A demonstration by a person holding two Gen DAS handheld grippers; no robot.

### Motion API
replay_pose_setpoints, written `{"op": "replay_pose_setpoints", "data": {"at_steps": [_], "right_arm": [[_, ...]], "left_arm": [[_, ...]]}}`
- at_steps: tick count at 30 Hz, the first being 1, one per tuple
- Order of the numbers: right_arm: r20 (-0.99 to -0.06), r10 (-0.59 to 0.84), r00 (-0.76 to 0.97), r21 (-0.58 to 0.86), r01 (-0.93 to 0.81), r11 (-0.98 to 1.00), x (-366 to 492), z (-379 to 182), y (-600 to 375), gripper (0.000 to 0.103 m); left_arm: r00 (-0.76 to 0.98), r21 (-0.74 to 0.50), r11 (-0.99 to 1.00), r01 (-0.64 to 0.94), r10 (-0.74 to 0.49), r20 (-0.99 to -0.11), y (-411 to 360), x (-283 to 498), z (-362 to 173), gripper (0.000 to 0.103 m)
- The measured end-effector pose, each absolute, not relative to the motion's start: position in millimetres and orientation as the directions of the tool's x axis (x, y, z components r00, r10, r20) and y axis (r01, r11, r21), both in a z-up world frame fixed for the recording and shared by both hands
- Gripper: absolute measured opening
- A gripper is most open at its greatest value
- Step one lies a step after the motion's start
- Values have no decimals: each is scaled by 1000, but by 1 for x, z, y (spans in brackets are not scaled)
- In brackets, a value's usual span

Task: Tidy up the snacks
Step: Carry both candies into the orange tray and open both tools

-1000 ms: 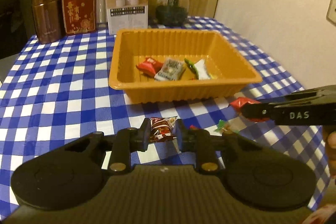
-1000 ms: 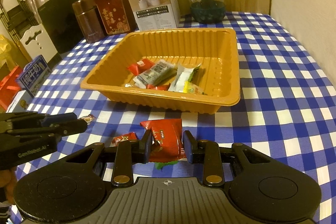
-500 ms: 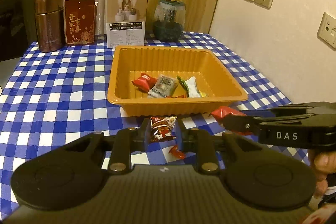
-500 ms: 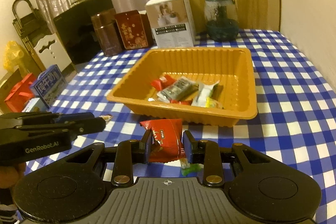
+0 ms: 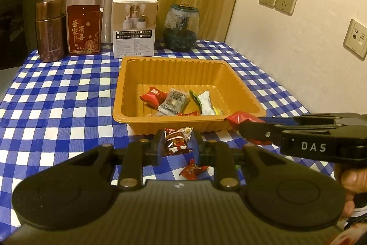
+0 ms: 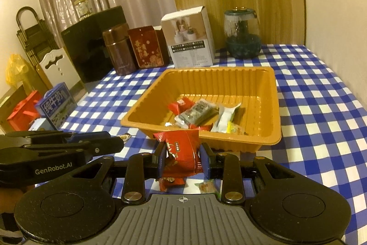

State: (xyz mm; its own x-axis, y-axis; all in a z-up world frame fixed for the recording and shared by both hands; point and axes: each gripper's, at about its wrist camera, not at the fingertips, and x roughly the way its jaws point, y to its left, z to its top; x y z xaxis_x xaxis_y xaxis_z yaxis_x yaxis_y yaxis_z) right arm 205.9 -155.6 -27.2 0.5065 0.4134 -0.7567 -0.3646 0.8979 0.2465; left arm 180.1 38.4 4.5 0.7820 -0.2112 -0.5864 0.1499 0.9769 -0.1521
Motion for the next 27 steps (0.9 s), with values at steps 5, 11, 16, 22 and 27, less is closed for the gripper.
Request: {"op": "replay_pose_setpoints", "data": {"at_steps": [5,11,16,22,27], "right_arm": [[-741,397,542,229,-352,908,211,-20,-163,32],[-733,358,578,220,-296,929,227,-18,-178,32],[-727,342,595,223,-267,938,242,-21,-185,32],[-724,333,605,230,-243,942,257,-27,-185,32],[-718,315,620,223,-225,949,272,-30,-186,32]], "left_arm": [[789,-156,975,158,-219,-574,38,184,9,22],[800,-159,973,166,-227,-556,37,199,17,22],[807,-172,971,163,-232,-543,38,214,21,22],[814,-161,974,157,-220,-538,41,238,24,22],[817,-177,974,141,-215,-535,47,259,23,22]]}}
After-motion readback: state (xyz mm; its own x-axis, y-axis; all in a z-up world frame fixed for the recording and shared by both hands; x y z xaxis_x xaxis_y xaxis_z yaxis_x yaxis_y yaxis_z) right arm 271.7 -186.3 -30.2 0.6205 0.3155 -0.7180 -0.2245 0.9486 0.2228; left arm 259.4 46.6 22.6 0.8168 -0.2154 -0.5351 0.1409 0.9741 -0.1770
